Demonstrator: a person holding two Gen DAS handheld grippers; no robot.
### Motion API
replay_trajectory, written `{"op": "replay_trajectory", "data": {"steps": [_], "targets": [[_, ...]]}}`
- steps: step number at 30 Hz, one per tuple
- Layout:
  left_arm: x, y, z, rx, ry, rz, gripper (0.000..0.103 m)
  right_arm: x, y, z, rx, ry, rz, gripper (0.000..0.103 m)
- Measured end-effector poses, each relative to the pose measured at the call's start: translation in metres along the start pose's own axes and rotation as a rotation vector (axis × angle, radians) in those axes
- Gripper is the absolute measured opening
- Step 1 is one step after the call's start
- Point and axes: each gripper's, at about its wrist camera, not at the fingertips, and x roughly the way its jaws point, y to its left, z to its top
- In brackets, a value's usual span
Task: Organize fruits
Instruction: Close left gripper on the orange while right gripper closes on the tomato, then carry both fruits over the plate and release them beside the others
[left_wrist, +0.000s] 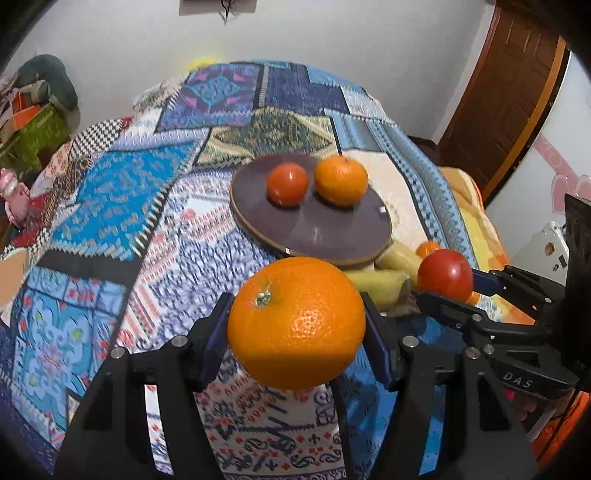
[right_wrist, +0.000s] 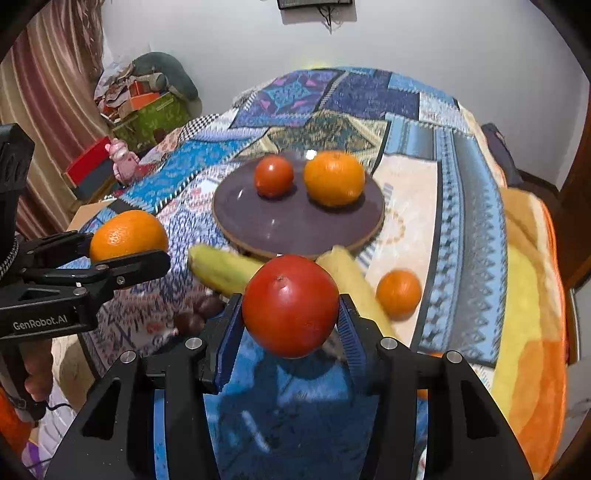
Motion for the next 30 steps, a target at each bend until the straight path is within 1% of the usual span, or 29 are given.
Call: {"op": "replay_trajectory", "data": {"steps": [5,12,17,23,27,30], "targets": [[-0.001,0.0,0.021,0.008,-0.036,0.01,0.064,0.002,-0.003,0.02,-0.012,-0.031,-0.014,0.046],[0.017,0.0,0.042,0.019,-0.041,0.018,0.064,0.015,-0.007,0.04,-0.019,-0.042,-0.028,0.046],[0.038,0.003,0.055,0.009,-0.026,0.031,0.064,0.032,-0.007,0.051,-0.035,-0.024,-0.037,0.046],[0.067,0.012,0.068,-0.018,0.0,0.068,0.064,0.057,-0.014,0.059,-0.033,0.014,-0.043,0.046],[0.081,0.011,0.074,-0.011,0.016,0.073,0.064,0.069,-0.016,0.06,-0.043,0.039,-0.051,0.046],[0.086,0.008,0.075,0.002,0.019,0.074,0.064,0.073,-0.016,0.06,-0.056,0.052,-0.037,0.046]]}}
